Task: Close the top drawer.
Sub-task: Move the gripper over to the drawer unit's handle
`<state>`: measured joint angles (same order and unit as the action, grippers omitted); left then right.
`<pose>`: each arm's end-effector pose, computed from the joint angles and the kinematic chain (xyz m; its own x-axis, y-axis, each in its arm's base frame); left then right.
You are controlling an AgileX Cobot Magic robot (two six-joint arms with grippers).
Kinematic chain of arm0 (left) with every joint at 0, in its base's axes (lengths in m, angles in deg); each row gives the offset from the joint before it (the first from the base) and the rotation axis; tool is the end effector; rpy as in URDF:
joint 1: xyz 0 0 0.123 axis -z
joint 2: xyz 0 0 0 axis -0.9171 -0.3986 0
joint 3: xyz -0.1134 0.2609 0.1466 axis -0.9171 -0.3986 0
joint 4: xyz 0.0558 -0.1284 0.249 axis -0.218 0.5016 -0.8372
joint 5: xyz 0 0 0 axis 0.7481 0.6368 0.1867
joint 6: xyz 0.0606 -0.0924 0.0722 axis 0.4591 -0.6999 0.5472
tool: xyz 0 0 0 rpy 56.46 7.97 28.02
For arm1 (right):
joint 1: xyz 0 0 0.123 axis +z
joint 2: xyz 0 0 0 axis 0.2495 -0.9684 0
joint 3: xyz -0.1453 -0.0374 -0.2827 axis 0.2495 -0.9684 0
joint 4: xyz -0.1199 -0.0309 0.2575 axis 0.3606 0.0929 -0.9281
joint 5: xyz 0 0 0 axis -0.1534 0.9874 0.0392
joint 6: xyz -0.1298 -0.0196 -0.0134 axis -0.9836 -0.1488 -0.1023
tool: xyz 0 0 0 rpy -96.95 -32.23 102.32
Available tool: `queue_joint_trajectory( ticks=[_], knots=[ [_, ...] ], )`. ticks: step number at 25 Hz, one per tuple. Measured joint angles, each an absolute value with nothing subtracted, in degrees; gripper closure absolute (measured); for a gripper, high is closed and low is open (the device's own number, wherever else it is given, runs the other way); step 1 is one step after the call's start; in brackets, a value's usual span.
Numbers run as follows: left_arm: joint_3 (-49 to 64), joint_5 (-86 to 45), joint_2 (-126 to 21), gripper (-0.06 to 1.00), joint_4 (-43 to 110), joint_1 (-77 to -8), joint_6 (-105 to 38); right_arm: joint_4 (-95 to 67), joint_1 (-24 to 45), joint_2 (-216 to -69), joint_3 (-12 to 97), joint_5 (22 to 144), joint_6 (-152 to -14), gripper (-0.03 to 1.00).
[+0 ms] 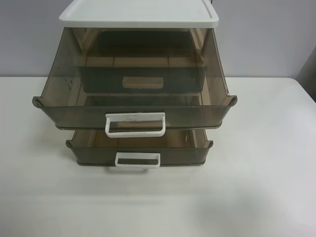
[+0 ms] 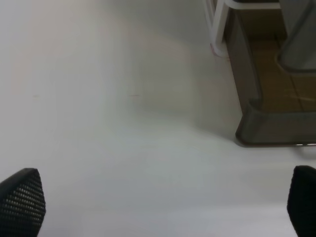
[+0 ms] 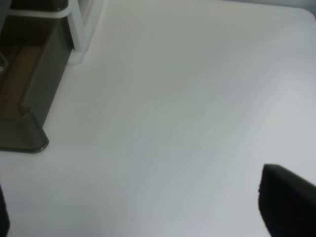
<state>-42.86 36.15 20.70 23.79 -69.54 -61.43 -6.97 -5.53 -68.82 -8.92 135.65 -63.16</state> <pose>0.0244 -0.0064 0.2796 -0.4369 0.0514 -0.8981 0.0322 0.9986 0.0415 0.0240 0.0057 0.2756 -0.4456 -0.1209 -0.8870 -0.1901 0.9810 -0.0382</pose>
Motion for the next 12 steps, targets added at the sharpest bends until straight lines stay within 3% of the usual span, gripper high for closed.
queue_joint_trajectory(
  ticks=[12],
  knots=[
    [-42.86, 36.15, 20.7, -0.05, 23.79, -69.54, -61.43, -7.42, -5.53, -68.82, -8.92, 135.65, -63.16, -0.03]
  ],
)
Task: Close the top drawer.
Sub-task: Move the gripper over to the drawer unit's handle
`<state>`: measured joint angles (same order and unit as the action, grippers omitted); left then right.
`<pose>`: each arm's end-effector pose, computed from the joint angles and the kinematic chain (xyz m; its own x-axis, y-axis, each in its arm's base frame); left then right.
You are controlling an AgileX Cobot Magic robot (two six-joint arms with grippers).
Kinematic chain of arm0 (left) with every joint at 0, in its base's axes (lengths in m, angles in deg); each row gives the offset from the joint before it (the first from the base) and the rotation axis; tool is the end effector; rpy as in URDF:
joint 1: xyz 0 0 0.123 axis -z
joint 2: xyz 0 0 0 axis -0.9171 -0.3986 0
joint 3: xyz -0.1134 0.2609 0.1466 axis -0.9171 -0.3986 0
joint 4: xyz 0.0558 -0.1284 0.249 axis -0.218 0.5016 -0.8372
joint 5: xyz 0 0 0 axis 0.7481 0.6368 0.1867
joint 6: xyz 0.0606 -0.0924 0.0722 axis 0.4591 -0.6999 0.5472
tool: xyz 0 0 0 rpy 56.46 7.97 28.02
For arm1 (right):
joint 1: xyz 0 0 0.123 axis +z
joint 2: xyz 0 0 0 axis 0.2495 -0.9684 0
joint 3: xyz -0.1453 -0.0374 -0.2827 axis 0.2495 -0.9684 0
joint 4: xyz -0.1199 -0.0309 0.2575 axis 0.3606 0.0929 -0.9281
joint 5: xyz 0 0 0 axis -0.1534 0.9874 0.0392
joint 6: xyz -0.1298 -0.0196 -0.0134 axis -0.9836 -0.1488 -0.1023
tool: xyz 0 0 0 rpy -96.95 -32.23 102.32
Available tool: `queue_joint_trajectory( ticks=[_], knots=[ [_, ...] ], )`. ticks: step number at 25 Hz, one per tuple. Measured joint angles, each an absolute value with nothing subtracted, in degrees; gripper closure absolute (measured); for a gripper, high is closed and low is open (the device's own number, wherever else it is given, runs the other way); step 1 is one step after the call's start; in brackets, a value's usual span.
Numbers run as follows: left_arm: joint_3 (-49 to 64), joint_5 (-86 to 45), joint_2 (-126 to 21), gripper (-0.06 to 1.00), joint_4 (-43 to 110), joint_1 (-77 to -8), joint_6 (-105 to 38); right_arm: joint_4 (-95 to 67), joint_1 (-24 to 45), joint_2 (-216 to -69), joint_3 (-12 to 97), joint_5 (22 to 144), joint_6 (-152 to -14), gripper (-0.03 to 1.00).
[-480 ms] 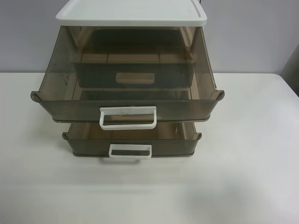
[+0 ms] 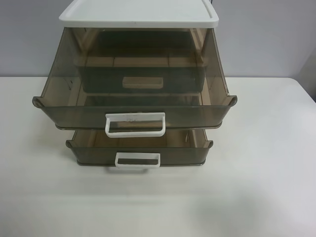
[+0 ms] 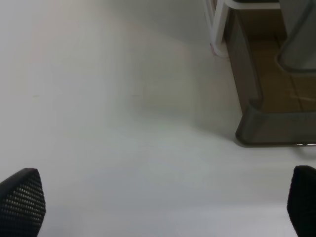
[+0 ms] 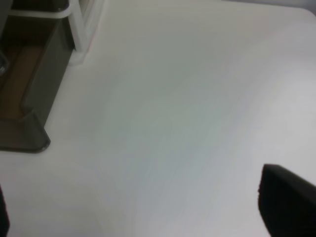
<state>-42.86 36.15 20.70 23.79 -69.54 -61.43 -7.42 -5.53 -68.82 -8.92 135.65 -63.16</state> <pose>0.0244 -0.0064 0.2796 -0.4369 0.0514 -0.8981 0.0322 0.9986 0.0415 0.0239 0.0066 0.2756 -0.4460 -0.1171 -0.8873 -0.1945 0.9804 -0.0317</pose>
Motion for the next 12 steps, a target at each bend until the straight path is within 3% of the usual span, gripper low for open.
queue_joint_trajectory(
  ticks=[4, 8, 12],
  knots=[
    [-42.86, 36.15, 20.7, -0.05, 23.79, -69.54, -61.43, -9.36, -5.53, -71.3, -7.89, 135.58, -63.16, -0.03],
    [-42.86, 36.15, 20.7, -0.05, 23.79, -69.54, -61.43, -14.47, -5.43, -83.2, -3.01, 132.36, -67.38, -0.03],
    [-42.86, 36.15, 20.7, -0.05, 23.79, -69.54, -61.43, -20.27, -0.64, -96.11, 2.32, 126.36, -74.07, -0.03]
  ],
)
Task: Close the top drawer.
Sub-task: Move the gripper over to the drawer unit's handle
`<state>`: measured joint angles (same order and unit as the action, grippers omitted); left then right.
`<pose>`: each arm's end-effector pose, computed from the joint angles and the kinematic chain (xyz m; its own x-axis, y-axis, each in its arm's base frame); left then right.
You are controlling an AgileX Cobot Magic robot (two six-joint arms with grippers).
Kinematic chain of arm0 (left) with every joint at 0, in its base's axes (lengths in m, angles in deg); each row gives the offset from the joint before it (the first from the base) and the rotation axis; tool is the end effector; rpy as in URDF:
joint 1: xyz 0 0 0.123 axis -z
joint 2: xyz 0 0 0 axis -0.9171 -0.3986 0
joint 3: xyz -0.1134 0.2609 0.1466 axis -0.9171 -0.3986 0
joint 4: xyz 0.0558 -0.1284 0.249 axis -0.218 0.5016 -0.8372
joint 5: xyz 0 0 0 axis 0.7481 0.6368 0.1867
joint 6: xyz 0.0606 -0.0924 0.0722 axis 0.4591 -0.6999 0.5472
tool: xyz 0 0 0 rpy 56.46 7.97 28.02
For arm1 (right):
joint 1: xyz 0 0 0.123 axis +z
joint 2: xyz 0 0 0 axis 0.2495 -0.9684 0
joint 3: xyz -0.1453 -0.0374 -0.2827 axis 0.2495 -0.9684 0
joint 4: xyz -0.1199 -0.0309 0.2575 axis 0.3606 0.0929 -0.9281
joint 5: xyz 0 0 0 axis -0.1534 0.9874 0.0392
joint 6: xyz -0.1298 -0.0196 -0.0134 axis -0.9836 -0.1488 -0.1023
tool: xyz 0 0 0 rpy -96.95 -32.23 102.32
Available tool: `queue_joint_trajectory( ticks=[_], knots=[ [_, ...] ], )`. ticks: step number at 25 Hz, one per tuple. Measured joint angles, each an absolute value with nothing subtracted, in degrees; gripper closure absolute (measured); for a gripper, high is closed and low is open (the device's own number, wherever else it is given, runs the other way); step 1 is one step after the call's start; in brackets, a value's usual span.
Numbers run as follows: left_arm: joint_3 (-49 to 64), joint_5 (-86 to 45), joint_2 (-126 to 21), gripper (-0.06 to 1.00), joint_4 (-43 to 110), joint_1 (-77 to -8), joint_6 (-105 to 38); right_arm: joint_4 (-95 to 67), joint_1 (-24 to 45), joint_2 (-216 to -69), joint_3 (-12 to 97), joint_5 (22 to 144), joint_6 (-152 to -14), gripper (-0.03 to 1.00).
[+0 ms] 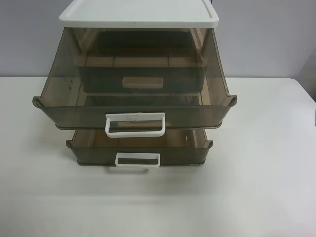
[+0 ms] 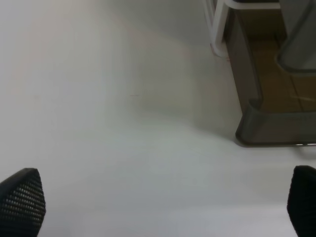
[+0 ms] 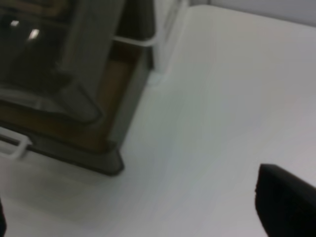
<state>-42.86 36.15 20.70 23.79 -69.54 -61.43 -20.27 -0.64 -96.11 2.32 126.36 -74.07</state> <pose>0.0244 -0.0064 0.2796 -0.4369 0.0514 -0.8981 0.0322 0.9986 0.0415 0.0989 0.0508 0.3377 -0.4938 -0.2166 -0.8422 -0.4403 0.8974 0.0273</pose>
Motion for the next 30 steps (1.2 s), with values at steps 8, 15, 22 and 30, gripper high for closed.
queue_joint_trajectory(
  ticks=[8, 15, 22, 30],
  knots=[
    [-42.86, 36.15, 20.7, -0.05, 23.79, -69.54, -61.43, -15.94, 24.45, -121.25, 16.49, 123.98, -76.48, -0.03],
    [-42.86, 36.15, 20.7, -0.05, 23.79, -69.54, -61.43, -11.89, 42.44, -139.18, 27.76, 123.75, -74.2, -0.03],
    [-42.86, 36.15, 20.7, -0.05, 23.79, -69.54, -61.43, -10.98, 52.76, -148.67, 30.57, 122.61, -72.75, -0.03],
    [-42.86, 36.15, 20.7, -0.05, 23.79, -69.54, -61.43, -1.57, 59.08, -156.08, 30.57, 122.55, -64.81, -0.03]
  ],
)
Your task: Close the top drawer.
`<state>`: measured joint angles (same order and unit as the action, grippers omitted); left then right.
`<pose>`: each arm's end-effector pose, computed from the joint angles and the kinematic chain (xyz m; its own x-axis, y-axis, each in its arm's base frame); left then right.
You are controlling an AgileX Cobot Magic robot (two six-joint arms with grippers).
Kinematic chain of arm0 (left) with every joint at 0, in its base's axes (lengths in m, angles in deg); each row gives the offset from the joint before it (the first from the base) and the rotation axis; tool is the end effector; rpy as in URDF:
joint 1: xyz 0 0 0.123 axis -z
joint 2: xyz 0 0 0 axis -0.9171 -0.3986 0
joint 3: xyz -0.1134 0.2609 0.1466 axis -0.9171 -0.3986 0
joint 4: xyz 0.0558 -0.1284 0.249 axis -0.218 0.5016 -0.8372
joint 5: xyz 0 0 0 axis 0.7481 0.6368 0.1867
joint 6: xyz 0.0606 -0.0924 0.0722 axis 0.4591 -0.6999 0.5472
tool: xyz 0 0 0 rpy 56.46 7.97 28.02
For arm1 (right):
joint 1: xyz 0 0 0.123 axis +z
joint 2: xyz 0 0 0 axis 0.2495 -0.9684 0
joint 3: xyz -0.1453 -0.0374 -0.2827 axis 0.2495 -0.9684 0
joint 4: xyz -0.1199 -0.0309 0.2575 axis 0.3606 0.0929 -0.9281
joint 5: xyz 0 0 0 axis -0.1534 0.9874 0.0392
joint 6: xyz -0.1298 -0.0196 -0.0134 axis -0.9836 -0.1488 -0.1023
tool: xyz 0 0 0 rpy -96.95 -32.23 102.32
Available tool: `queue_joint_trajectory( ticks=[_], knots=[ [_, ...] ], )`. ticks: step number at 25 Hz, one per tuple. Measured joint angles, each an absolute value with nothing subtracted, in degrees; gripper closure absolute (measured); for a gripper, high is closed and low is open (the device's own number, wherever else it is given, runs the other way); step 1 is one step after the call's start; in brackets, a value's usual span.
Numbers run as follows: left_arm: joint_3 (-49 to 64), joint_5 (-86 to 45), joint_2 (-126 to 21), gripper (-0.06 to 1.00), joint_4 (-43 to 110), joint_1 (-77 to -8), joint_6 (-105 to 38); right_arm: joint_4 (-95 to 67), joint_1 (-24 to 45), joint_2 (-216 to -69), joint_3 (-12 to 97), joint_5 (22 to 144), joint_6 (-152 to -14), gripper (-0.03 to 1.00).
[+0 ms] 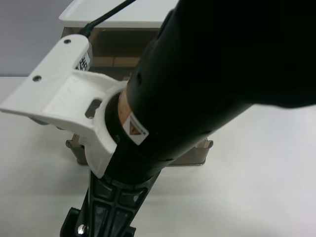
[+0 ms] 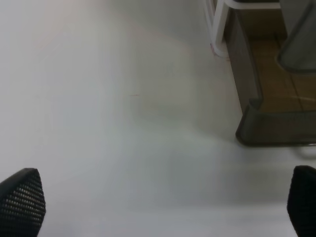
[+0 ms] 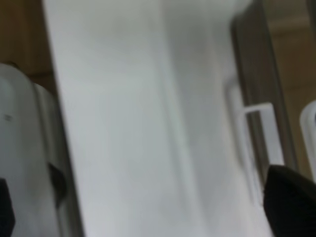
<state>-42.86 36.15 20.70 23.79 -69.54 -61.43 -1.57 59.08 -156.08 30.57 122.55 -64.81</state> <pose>0.0244 -0.0064 0.2796 -0.4369 0.0514 -0.8981 0.0322 0.9986 0.0415 0.1111 0.3487 0.2771 -0.1166 -0.8813 -0.4580 -0.9750 0.1893 -0.1160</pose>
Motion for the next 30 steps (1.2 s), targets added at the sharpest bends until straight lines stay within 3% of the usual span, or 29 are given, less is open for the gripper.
queue_joint_trajectory(
  ticks=[14, 30],
  knots=[
    [-42.86, 36.15, 20.7, -0.05, 23.85, -69.54, -61.43, 11.41, 59.19, -163.3, 30.62, 125.36, -55.27, -0.03],
    [-42.86, 36.15, 20.7, -0.05, 23.85, -69.54, -61.43, 7.21, 54.71, -162.26, 30.56, 125.45, -54.69, -0.02]
  ],
)
